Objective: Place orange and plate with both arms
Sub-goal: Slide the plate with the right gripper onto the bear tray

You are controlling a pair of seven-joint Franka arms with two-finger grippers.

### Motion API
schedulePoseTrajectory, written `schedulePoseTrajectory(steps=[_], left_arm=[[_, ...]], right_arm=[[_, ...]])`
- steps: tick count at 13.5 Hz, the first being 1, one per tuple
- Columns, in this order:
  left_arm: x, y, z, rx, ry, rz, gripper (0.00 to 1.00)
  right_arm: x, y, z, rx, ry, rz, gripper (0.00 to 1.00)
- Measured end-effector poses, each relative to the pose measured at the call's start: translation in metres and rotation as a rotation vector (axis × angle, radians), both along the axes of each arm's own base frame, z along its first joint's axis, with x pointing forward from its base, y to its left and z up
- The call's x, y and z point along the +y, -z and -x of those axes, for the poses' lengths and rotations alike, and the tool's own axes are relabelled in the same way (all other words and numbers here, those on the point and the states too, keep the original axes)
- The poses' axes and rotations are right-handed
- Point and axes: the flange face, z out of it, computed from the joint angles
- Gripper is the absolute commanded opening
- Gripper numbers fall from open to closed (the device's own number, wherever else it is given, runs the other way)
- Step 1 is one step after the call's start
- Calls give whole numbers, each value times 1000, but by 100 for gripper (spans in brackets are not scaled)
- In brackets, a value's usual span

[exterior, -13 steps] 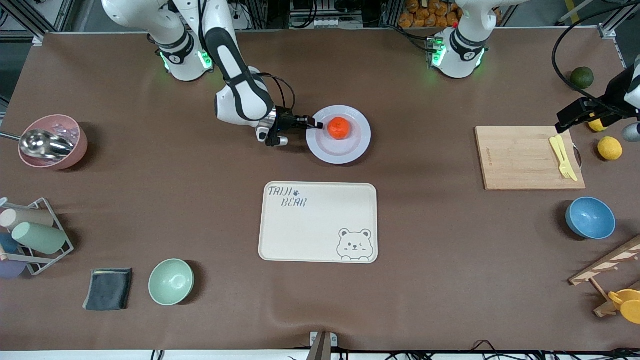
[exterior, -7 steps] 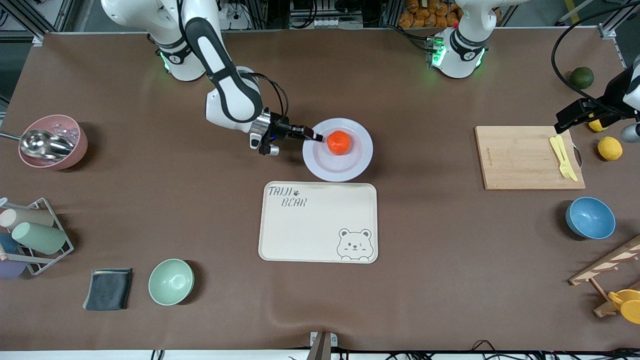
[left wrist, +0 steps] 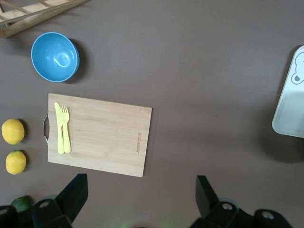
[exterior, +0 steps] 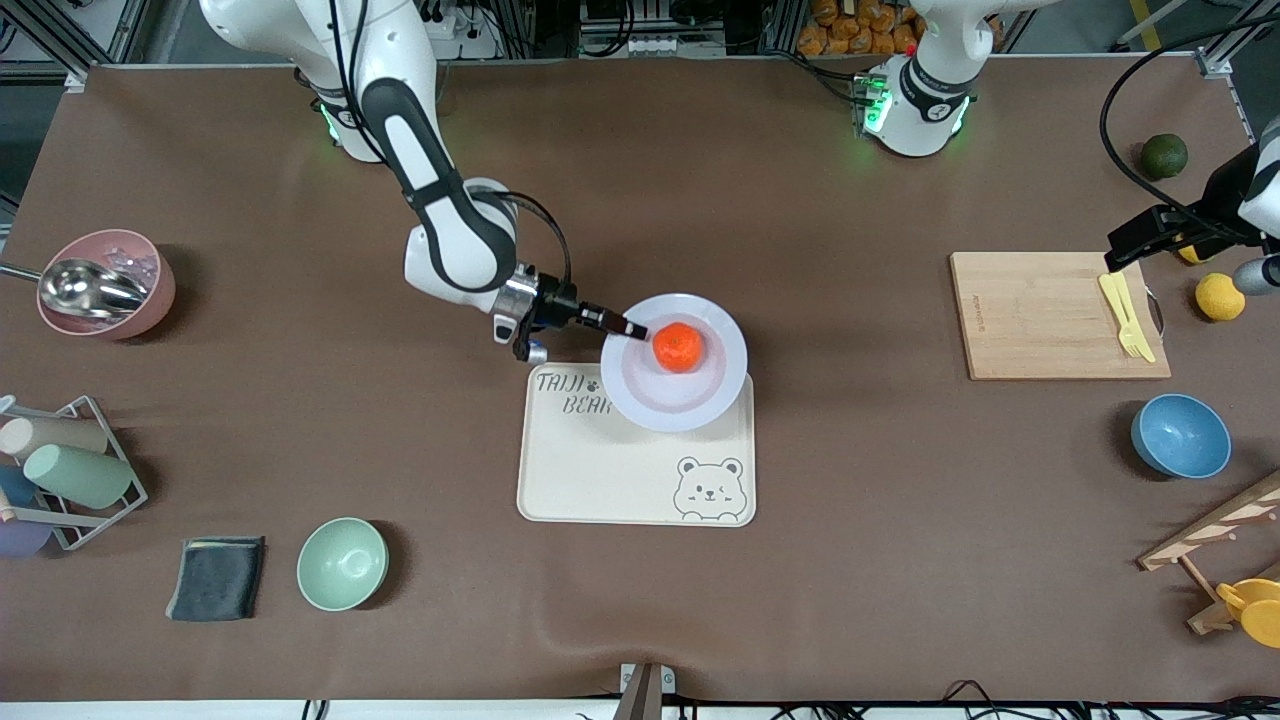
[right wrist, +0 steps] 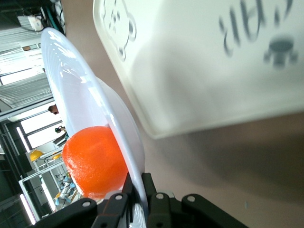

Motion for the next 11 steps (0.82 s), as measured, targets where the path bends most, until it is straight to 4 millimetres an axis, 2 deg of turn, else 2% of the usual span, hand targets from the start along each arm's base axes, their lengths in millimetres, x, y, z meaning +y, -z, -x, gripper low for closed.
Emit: schedulePoseTrajectory(steps=[3, 5, 7, 11], left_arm=[[2, 3, -2, 4, -3, 1, 100], [2, 5, -3, 6, -4, 1, 100], [2, 6, -3, 9, -4, 1, 100], [3, 10, -6, 12, -4, 2, 100]], right_arm=[[-14, 8, -49, 26, -5, 42, 0], [-18, 17, -68, 24, -1, 50, 0], [-15, 29, -74, 25, -4, 56, 0], [-11, 47, -74, 39, -14, 68, 0]])
